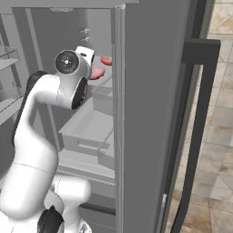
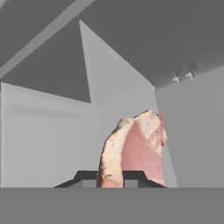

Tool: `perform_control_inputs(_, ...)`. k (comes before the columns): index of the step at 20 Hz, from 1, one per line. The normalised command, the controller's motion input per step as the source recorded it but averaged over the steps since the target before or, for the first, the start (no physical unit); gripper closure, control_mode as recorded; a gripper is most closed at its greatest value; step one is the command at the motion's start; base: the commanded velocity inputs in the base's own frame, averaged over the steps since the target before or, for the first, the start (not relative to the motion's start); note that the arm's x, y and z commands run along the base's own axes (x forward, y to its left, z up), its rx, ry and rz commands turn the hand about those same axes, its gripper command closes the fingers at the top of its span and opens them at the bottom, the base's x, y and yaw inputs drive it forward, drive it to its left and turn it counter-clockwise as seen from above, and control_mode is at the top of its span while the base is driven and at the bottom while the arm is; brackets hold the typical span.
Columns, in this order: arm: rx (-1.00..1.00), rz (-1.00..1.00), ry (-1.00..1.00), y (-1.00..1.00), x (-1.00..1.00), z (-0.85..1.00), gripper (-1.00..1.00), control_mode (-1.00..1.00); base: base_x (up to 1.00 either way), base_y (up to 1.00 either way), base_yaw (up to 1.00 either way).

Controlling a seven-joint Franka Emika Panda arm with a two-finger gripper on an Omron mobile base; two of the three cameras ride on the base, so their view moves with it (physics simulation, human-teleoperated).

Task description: Transport the steak and broccoli to the fridge. Place the steak on the rack containing meat and place the broccoli on the rack containing the vegetable, ensuring meats and vegetables are on different racks.

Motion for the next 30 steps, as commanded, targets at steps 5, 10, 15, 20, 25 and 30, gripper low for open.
perform_control_inputs(5, 0.00, 0.04, 0.00, -0.14, 0.78, -0.20, 1.00, -1.00, 0.00, 0.00, 0.00)
perform_control_inputs(10, 0.00, 0.03, 0.00, -0.13, 0.77, -0.15, 1.00, -1.00, 0.00, 0.00, 0.00)
perform_control_inputs(15, 0.00, 0.00, 0.02, 0.00, 0.70, -0.10, 1.00, -1.00, 0.00, 0.00, 0.00)
perform_control_inputs(20, -0.01, 0.00, 0.11, 0.00, 0.74, -0.23, 1.00, -1.00, 0.00, 0.00, 0.00)
perform_control_inputs(25, -0.01, 0.00, 0.14, 0.00, 0.82, -0.26, 1.00, -1.00, 0.00, 0.00, 0.00)
perform_control_inputs(30, -0.06, 0.00, 0.01, 0.03, 0.47, -0.27, 1.00, -1.00, 0.00, 0.00, 0.00)
